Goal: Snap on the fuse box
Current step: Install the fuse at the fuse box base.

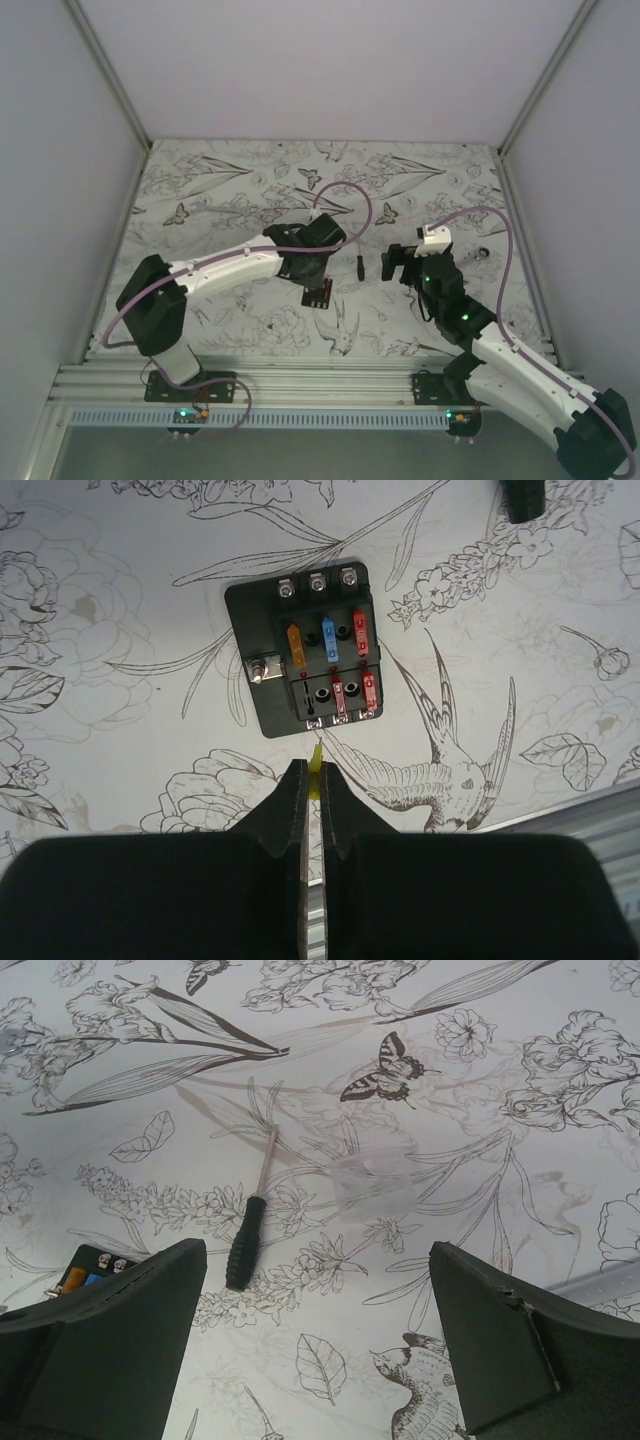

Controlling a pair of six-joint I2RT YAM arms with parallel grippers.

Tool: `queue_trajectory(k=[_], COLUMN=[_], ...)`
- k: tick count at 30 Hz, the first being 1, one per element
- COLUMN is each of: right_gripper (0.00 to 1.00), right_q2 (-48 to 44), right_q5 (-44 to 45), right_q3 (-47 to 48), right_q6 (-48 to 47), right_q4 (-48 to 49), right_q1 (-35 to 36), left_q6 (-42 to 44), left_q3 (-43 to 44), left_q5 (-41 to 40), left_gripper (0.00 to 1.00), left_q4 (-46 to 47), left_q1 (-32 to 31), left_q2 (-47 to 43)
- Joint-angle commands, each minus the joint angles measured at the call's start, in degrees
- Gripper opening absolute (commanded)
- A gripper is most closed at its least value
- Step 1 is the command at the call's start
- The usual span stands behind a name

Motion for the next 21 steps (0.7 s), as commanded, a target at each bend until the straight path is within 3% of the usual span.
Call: queue_trajectory(k=[1, 21], right_gripper=[0.99, 0.99], right_q2=[-0.19, 1.88], right_q5=[3.02, 2.60], right_q3=[-0.12, 0.30], right_q6=[1.27, 1.18], right_q4=[0.90, 1.22], right_q1=[-0.42, -0.43], left_q6=[-2.17, -4.57], left_q3=[1.65, 3.93], left_q5=[-1.43, -1.44], left_gripper=[0.00, 0.00], left_q4=[-3.03, -3.11], left_q1=[-0.38, -0.39], left_q2=[3.52, 11.16])
